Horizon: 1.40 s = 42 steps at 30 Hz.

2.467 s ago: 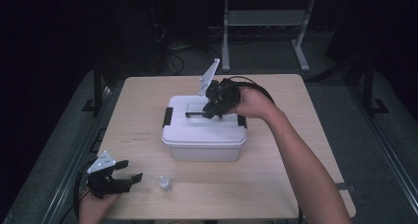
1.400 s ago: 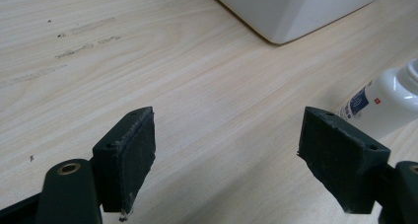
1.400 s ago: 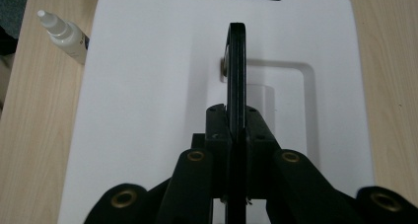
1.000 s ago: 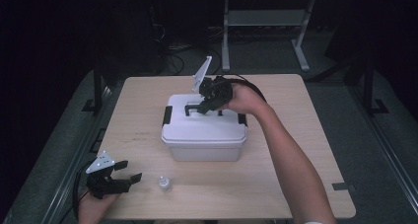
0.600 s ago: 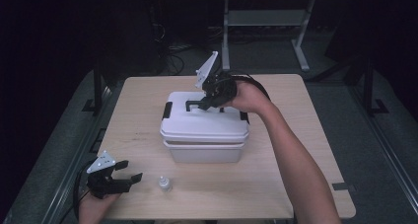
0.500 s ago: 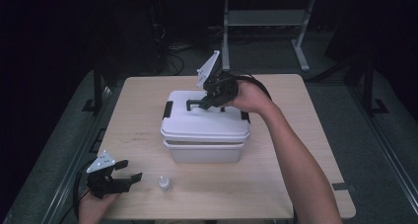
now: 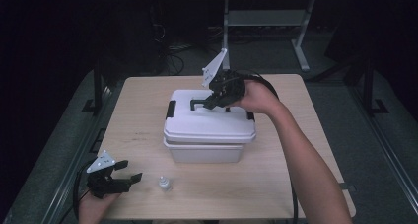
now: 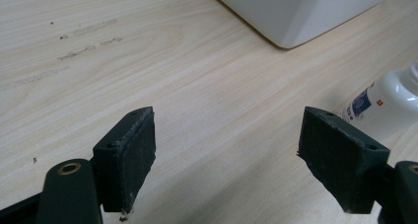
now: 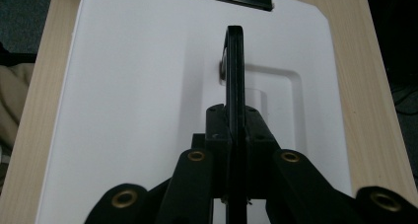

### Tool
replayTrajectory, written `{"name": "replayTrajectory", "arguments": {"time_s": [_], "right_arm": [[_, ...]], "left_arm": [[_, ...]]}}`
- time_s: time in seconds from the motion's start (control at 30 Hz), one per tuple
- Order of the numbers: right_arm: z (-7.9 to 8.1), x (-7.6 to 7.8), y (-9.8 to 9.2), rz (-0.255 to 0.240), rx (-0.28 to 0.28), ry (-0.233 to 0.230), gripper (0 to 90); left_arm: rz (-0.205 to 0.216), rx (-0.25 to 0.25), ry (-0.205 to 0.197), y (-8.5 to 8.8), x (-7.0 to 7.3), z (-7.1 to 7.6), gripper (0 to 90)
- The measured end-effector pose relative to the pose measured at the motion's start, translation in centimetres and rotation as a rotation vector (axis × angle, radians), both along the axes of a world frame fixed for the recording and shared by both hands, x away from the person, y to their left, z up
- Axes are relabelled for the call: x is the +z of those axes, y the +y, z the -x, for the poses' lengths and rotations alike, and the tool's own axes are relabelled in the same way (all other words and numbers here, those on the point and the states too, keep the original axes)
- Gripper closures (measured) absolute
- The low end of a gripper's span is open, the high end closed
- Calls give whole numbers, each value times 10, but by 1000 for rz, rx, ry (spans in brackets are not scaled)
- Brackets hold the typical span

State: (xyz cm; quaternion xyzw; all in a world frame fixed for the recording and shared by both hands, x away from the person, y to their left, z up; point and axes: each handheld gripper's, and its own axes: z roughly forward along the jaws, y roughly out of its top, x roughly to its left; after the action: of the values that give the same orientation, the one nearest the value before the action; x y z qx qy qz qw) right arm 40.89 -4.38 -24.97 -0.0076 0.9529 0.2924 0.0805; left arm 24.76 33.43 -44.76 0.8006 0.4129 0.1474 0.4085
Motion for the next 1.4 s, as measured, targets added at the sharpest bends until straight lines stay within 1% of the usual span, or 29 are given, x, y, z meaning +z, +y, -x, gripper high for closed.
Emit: {"name": "replayTrajectory", "arguments": {"time_s": [0.23, 0.37, 0.57, 0.83, 0.87, 0.93, 0.97, 1.1, 1.2, 1.4], "right_arm": [[5, 5, -7, 0, 0, -11, 837], [9, 8, -14, -1, -13, -20, 837], [12, 10, -21, 1, -25, -23, 838], [16, 14, -33, 1, -32, -21, 837], [17, 14, -35, 3, -34, -23, 837], [18, 15, -37, 5, -38, -23, 837], [18, 15, -38, 6, -38, -26, 837], [19, 15, -43, 7, -40, -26, 837], [20, 14, -47, 5, -43, -21, 837], [21, 11, -55, 3, -51, -13, 836]], "left_arm": [[-1, 0, -2, 0, 0, -1, 220], [0, 1, 5, 0, -1, -1, 220], [2, 1, 1, 1, 0, -1, 220], [-5, -8, 9, -2, -1, -3, 220], [-12, -10, 9, -3, -2, -3, 220], [-13, -12, 10, -3, -2, -3, 220], [-21, -15, 11, -3, -2, -4, 220], [-29, -18, 14, -4, -3, -4, 220], [-21, -12, 17, -4, -3, -4, 220], [-24, -15, 15, -5, -3, -5, 221]]}}
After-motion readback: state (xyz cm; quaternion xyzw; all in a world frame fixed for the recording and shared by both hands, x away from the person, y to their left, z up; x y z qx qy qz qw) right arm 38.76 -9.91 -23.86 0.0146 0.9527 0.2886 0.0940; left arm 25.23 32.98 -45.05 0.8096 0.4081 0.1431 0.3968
